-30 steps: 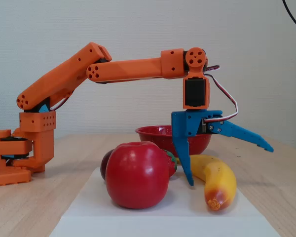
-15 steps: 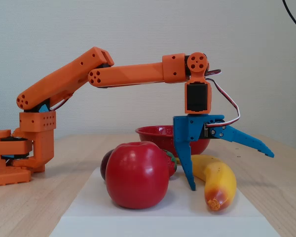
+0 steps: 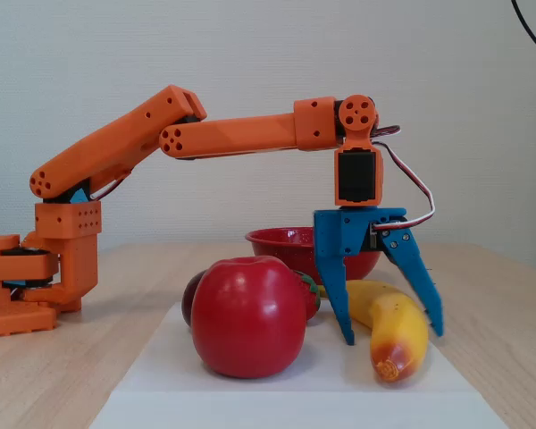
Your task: Grasp the banana and put it in the red bowl
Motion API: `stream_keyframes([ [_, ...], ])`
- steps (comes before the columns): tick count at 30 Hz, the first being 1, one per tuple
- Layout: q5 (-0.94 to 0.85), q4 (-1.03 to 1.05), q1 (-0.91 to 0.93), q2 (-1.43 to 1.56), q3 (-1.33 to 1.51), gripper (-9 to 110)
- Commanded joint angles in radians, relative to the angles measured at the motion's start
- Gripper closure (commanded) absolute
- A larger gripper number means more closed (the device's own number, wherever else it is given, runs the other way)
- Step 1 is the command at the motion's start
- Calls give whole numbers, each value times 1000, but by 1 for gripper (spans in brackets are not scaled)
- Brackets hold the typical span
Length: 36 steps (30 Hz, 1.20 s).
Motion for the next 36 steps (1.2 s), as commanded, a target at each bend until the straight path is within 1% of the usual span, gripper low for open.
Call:
stream_keyframes([
  [1,20,-43,34,51,-69,72],
  [8,29,-52,31,48,-75,87],
  [12,35,-58,29,49,-81,101],
  [23,-32,-49,37,195,-25,101],
  [36,-130,-118,41,477,173,101],
])
